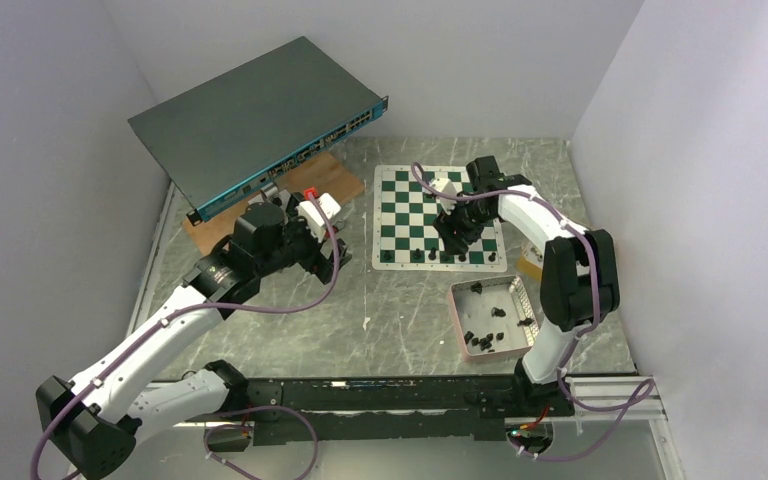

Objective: Set up the chess pieces on the board

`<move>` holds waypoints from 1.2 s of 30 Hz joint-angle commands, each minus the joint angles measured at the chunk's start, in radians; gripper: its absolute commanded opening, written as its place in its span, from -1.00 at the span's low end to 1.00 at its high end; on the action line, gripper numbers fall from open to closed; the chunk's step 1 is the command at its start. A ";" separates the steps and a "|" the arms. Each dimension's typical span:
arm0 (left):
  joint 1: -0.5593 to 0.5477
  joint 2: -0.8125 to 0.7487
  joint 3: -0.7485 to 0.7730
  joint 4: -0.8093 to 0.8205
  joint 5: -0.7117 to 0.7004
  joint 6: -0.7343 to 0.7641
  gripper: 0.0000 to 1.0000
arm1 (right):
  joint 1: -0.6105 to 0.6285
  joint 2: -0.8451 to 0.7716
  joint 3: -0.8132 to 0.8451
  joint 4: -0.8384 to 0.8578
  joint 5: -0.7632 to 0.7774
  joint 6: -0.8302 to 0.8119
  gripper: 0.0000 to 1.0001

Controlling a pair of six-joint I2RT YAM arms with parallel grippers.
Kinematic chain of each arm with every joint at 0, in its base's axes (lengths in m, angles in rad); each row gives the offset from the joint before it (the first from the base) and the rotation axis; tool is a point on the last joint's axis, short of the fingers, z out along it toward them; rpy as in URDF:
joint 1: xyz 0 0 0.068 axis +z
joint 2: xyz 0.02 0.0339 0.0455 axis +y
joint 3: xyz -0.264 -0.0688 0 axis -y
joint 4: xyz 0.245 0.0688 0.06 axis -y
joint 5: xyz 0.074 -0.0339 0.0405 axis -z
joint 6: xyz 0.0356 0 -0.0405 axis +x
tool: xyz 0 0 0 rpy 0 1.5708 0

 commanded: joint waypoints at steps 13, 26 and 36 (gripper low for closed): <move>0.002 0.007 0.016 0.026 0.032 0.021 0.99 | 0.029 0.065 0.029 0.080 0.037 0.116 0.12; 0.002 -0.005 0.014 0.026 0.031 0.021 0.99 | 0.050 0.094 0.023 0.091 0.082 0.124 -0.13; 0.002 -0.003 0.015 0.026 0.033 0.021 0.99 | 0.051 0.102 0.021 0.091 0.099 0.121 -0.31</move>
